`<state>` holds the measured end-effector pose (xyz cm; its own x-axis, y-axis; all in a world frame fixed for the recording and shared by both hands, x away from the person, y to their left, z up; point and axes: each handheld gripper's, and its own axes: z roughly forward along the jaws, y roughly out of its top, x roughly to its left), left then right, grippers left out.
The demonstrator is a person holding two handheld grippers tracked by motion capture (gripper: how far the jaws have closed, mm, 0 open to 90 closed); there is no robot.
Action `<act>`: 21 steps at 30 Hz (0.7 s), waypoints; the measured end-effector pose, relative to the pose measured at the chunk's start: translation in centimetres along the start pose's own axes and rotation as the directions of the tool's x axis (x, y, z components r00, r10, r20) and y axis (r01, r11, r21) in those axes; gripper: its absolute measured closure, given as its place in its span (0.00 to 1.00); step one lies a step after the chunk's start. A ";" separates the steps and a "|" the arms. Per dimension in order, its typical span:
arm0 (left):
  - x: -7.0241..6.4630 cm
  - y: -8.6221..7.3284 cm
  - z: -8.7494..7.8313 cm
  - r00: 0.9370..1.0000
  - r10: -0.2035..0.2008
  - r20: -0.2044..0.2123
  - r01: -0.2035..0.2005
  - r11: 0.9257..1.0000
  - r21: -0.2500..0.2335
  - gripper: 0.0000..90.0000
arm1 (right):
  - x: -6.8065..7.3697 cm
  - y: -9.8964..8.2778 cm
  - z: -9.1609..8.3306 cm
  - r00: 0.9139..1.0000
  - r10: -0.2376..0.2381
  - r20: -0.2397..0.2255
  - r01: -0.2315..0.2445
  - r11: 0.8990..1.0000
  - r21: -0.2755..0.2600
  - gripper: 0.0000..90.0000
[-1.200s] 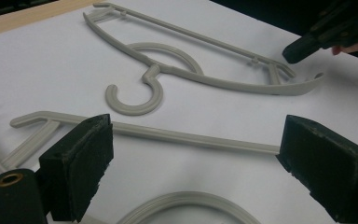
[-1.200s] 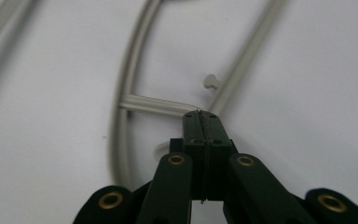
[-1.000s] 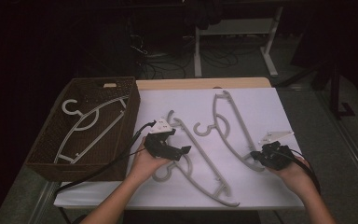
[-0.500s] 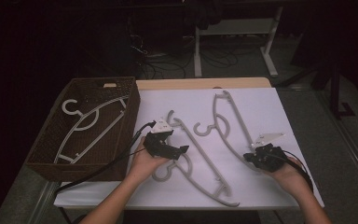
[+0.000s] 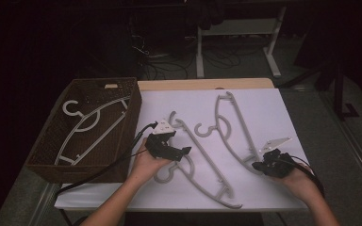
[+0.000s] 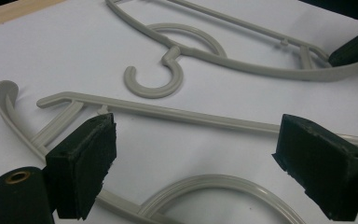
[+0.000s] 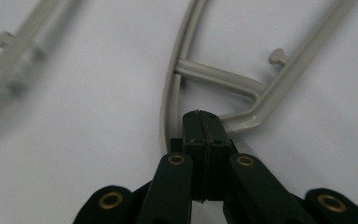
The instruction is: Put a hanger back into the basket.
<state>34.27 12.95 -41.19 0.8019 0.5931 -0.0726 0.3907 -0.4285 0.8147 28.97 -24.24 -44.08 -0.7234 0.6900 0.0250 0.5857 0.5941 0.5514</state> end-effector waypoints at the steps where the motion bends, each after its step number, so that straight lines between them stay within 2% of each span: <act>1: 0.0 0.0 0.0 1.000 -0.001 0.001 0.001 1.000 0.000 0.13 | 0.3 0.2 0.2 1.000 -0.007 -0.015 0.007 1.000 0.000 0.99; 4: 0.0 0.0 0.1 1.000 -0.004 0.007 0.004 1.000 -0.006 0.14 | 1.2 1.0 0.9 0.998 -0.038 -0.057 0.037 0.999 -0.004 0.99; 5: 0.0 0.0 0.1 1.000 -0.004 0.007 0.004 1.000 -0.006 0.14 | 1.2 1.0 0.9 0.998 -0.038 -0.057 0.037 0.999 -0.004 0.99; 6: 0.0 0.1 0.1 1.000 -0.007 0.013 0.007 1.000 -0.011 0.14 | 2.4 2.1 1.8 0.993 -0.077 -0.087 0.076 0.997 -0.010 0.99; 11: 0.0 0.1 0.2 1.000 -0.010 0.019 0.010 1.000 -0.015 0.14 | 3.7 3.6 2.9 0.986 -0.123 -0.113 0.121 0.992 -0.023 0.99; 14: 0.1 0.1 0.2 1.000 -0.015 0.022 0.015 1.000 -0.023 0.15 | 4.0 4.3 3.4 0.983 -0.134 -0.128 0.131 0.991 -0.028 0.99; 16: 0.1 0.2 0.3 0.999 -0.020 0.026 0.021 0.999 -0.029 0.15 | 3.6 4.6 3.2 0.981 -0.136 -0.139 0.130 0.990 -0.051 0.99; 17: 0.1 0.3 0.3 0.999 -0.025 0.029 0.026 0.999 -0.034 0.15 | 3.2 4.9 3.0 0.983 -0.126 -0.132 0.117 0.991 -0.072 0.99; 20: 0.4 0.5 0.4 0.999 -0.038 0.033 0.039 0.998 -0.050 0.15 | 1.2 6.0 2.6 0.994 -0.095 -0.063 0.088 0.990 -0.109 0.99; 21: 0.4 0.5 0.4 0.999 -0.038 0.033 0.039 0.998 -0.050 0.15 | 1.2 6.0 2.6 0.994 -0.095 -0.063 0.088 0.990 -0.109 0.99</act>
<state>34.94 12.66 -41.10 0.8012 0.5857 -0.1225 0.3990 -0.3703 0.8388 32.59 -18.78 -42.94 -0.7972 0.6031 0.0248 0.4765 0.6035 0.6393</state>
